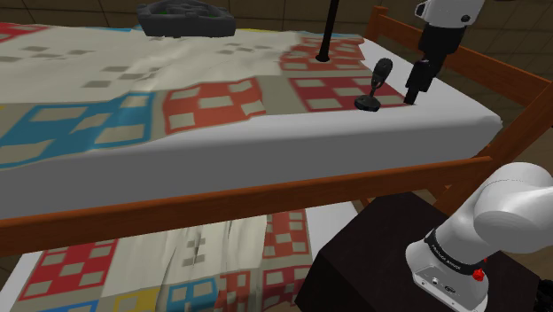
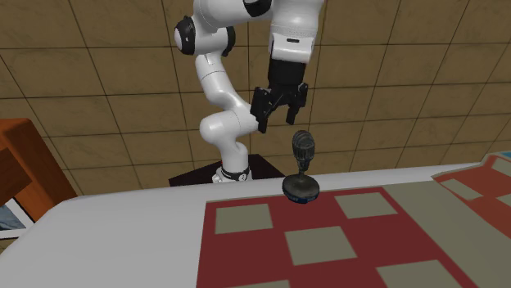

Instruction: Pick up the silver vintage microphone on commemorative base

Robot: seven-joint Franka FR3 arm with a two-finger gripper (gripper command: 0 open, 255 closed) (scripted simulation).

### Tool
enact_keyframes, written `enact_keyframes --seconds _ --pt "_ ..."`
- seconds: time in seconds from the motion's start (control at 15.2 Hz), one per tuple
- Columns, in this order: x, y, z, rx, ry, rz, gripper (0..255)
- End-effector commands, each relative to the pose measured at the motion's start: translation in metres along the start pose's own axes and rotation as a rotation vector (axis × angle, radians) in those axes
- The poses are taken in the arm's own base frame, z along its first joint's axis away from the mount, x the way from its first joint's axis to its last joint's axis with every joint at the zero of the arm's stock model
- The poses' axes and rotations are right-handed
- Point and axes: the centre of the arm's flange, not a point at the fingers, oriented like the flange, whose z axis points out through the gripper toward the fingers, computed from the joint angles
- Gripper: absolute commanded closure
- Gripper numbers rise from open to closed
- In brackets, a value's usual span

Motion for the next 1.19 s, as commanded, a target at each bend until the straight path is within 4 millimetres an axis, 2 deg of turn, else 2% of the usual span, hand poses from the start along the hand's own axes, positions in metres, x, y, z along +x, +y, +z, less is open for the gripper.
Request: enact_keyframes --seconds 0.0,0.79,1.12 --pt "0.000 0.000 0.000 0.000 0.000 0.000 0" --pt "0.136 0.029 -0.080 -0.117 -0.083 0.017 0" --pt "0.139 0.028 -0.054 -0.117 -0.083 0.017 0"
